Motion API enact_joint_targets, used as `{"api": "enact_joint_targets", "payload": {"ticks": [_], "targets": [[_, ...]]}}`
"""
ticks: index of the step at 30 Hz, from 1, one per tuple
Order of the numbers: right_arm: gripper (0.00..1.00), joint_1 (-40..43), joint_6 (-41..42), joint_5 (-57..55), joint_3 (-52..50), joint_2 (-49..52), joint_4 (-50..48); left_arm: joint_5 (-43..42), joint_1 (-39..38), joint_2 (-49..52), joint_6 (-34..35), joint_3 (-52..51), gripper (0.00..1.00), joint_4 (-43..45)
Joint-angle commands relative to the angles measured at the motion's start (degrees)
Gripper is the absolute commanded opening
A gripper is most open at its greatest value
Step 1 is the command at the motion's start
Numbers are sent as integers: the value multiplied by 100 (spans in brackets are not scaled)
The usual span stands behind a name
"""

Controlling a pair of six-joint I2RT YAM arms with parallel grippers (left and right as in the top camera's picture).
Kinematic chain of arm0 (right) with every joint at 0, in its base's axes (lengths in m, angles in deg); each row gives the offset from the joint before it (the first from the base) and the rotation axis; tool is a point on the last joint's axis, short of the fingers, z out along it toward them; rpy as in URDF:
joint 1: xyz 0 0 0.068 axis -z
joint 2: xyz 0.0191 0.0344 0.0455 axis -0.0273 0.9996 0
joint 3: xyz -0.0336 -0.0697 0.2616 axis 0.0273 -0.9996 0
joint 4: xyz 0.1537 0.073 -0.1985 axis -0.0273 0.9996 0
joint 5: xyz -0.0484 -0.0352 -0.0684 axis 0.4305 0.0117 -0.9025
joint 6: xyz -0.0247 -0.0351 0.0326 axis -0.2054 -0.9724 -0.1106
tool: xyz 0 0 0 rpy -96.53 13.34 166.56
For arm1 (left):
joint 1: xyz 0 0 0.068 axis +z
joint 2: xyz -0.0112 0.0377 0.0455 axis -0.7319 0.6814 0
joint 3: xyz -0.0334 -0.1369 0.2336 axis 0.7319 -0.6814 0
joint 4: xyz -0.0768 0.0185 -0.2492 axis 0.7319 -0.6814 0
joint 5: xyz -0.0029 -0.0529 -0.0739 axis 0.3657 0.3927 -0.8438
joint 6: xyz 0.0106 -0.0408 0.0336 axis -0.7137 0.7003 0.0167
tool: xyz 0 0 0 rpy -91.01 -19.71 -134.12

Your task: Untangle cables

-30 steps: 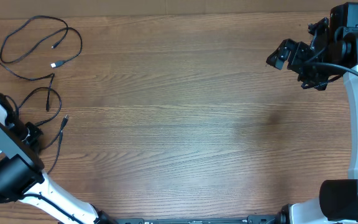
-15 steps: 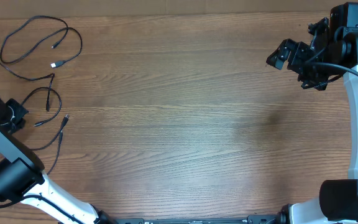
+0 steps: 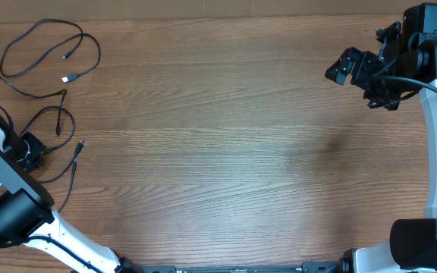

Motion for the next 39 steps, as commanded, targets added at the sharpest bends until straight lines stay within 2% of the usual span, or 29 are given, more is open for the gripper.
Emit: {"api": "enact_joint_targets", "payload": {"ticks": [1, 18, 28, 32, 39], "targets": [[100, -20, -7, -37, -9, -63, -22, 240, 39, 50, -133, -63, 4, -79], [100, -20, -9, -37, -9, -63, -22, 507, 116, 52, -66, -680, 4, 177], [100, -20, -9, -37, -9, -63, -22, 490, 1158, 50, 63, -1106, 4, 39], [100, -20, -7, -37, -9, -63, -22, 476, 1379, 50, 59, -1088, 4, 46], [100, -20, -7, -37, -9, -63, -22, 424, 1285, 48, 61, -549, 4, -83]]}}
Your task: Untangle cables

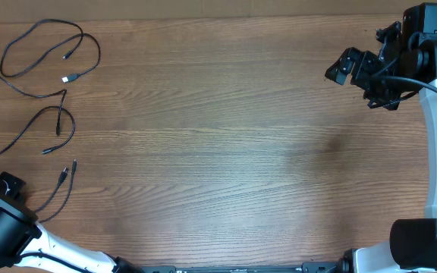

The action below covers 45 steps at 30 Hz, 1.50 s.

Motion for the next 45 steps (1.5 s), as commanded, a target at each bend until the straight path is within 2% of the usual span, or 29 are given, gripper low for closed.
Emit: {"api": "enact_joint_targets", "payload": {"ticks": [1, 6, 11, 20, 24, 29, 32, 38, 45], "targets": [[100, -20, -9, -39, -9, -63, -20, -79, -107, 304, 33, 337, 4, -76], [100, -20, -7, -39, -9, -63, -20, -476, -428, 306, -162, 776, 4, 566], [100, -20, -7, -39, -9, -63, -20, -24, -605, 308, -352, 723, 4, 1150], [100, -20, -7, -39, -9, -63, -20, 284, -592, 328, -459, 651, 4, 1847], [100, -20, -7, -39, -9, -63, -20, 376, -540, 341, -461, 649, 4, 1919], [100, -20, -7, -39, -9, -63, -20, -264, -525, 420, -942, 649, 4, 2011], [100, -20, -7, -39, -9, -63, -20, -308, -529, 468, -957, 649, 4, 2026], [100, -20, -9, -39, -9, -63, -20, -243, -452, 669, -975, 649, 4, 1904], [100, -20, -7, -39, -9, -63, -20, 214, -144, 699, -824, 649, 4, 1631]]}}
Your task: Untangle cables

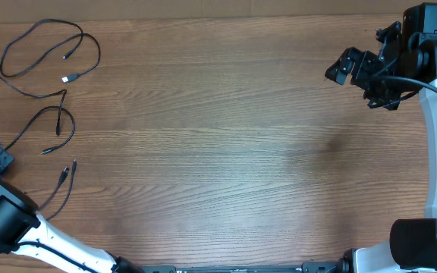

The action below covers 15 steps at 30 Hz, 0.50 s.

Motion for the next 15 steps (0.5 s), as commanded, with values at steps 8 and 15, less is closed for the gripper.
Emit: {"api": "enact_joint_targets", "payload": {"ticks": [8, 15], "targets": [[100, -20, -7, -39, -9, -63, -20, 299, 588, 175, 37, -35, 4, -249], [100, -20, -7, -39, -9, -63, -20, 295, 444, 46, 234, 184, 4, -492]]}}
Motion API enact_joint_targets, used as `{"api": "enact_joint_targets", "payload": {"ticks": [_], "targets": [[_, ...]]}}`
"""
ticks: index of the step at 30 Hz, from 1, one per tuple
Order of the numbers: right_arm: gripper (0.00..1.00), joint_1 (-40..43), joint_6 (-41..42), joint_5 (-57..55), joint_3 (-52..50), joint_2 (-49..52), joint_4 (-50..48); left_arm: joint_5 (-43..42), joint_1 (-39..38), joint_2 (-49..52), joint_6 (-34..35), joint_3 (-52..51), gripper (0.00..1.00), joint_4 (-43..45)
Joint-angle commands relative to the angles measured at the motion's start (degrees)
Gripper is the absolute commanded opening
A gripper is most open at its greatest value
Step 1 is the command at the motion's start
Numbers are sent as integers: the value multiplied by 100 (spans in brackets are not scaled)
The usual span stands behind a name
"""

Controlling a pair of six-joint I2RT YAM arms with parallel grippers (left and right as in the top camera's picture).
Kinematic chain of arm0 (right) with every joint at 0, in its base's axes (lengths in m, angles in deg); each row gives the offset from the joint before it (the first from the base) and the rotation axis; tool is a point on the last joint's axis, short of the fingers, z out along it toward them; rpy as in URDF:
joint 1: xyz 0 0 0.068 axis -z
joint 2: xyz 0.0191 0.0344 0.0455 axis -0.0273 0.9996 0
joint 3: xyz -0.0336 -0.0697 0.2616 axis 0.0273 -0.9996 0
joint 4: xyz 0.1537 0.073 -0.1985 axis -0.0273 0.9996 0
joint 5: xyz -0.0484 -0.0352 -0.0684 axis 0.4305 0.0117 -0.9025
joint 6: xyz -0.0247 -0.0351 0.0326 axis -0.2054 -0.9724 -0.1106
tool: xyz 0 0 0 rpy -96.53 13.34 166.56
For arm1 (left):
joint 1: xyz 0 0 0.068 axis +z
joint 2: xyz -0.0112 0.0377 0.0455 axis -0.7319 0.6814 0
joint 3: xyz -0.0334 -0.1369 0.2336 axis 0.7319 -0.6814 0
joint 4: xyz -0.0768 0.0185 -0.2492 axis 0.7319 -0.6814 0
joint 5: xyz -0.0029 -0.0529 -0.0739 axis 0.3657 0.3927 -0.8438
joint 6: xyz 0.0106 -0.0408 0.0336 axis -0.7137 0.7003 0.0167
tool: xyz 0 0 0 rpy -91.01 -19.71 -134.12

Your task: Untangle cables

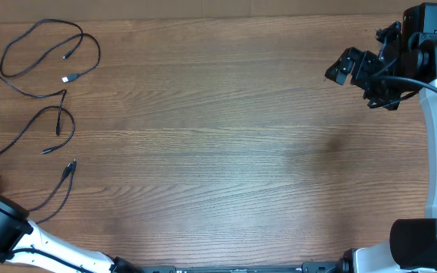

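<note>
Three thin black cables lie at the table's left. A looped cable (50, 47) is at the far corner. A second cable (58, 120) curls below it. A third cable (61, 189) ends in two plugs (70, 164) and runs toward the front-left. My left gripper shows only partly at the left edge, beside the second cable's tail; its jaws are cut off. My right gripper (341, 68) hangs over the far right of the table, away from every cable, with nothing seen in it.
The brown wooden table (226, 144) spreads between the two arms. The right arm's white link runs along the right edge, and the left arm's base (6, 235) sits at the front-left corner.
My left gripper has shifted down and further left, now half out of view. The third cable's two plugs, slightly apart before, now lie together. The right arm is unchanged.
At first my left gripper sat on the tangle where the lower cables crossed. Then it was nearer the front-left, and the third cable lay pulled clear of the second. It then stood higher at the left edge, and now lower again. The right arm never moved.
</note>
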Motion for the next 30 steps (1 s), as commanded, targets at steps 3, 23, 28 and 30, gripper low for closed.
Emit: {"api": "enact_joint_targets", "payload": {"ticks": [3, 23, 28, 30], "targets": [[100, -20, -9, -39, -9, -63, -20, 24, -254, -138, 214, 476, 4, -592], [100, -20, -7, -39, -9, -63, -20, -6360, -1110, -1928, 334, 1961, 100, -3541], [100, -20, -7, -39, -9, -63, -20, -6343, -1582, -2376, -754, 1961, 100, -4710], [100, -20, -9, -39, -9, -63, -20, -6345, -1823, -2592, -997, 1961, 100, -5145]]}}
